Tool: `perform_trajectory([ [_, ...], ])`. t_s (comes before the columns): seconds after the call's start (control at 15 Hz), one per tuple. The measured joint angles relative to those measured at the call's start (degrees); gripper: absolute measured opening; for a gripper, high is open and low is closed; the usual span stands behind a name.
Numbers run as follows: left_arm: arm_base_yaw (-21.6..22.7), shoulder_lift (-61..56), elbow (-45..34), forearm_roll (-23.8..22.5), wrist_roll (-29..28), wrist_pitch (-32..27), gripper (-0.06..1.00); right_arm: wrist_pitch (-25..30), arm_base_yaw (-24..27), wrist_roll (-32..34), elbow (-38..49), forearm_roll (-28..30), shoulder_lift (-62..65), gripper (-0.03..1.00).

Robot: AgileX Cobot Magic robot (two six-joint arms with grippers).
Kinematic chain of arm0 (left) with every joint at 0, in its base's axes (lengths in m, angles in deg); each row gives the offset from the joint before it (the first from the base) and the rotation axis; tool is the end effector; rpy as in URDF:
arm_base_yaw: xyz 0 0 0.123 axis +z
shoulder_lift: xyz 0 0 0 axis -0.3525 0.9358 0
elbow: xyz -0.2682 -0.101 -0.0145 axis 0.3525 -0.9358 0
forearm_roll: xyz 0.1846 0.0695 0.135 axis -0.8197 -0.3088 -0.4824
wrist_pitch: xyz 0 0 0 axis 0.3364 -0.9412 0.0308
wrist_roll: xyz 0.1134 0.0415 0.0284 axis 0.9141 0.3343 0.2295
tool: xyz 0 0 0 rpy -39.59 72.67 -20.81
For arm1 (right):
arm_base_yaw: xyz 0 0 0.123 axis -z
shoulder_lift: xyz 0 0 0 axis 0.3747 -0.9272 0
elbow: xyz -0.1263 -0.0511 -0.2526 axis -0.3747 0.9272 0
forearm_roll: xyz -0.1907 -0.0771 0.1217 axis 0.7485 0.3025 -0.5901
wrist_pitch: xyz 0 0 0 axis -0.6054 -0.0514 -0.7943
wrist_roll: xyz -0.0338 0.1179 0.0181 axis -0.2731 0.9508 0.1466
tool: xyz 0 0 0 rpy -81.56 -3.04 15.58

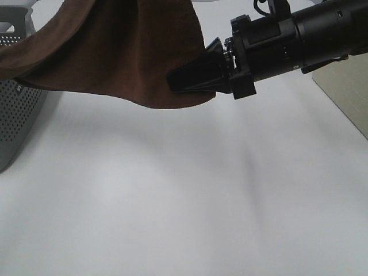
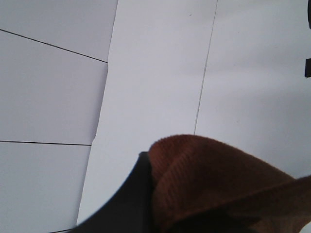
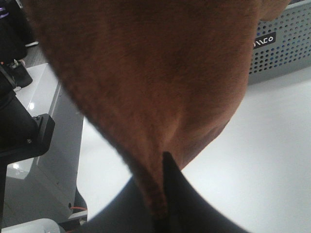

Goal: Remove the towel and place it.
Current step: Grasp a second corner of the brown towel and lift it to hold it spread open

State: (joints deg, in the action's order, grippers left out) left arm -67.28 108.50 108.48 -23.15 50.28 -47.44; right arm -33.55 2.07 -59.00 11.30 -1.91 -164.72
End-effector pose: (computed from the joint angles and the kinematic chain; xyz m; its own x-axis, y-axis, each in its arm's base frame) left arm 0.2854 -0.2441 0.4711 0.1559 0.9037 -0.3988 0.6039 0.2323 0.7625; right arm 0.2742 0.2079 0.2461 -0.3064 -0.3529 -0.8841 -0.9466 0.2111 0.2438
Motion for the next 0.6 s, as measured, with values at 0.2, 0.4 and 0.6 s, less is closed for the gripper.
perform_trajectory([
  [0.2,0.00,0.00,0.00,0.00,0.00,0.00,0.00,-1.66,0.00,8.54,-0.06,-1.43,0.00,0.01],
  [0.4,0.00,0.00,0.00,0.00,0.00,0.00,0.00,-4.01,0.00,27.67,-4.47,6.59,0.11,0.01],
  [0.6,0.11,0.00,0.00,0.00,-0.06,2.81,0.00,-1.83,0.00,56.49,-17.59,30.19,2.06,0.01],
])
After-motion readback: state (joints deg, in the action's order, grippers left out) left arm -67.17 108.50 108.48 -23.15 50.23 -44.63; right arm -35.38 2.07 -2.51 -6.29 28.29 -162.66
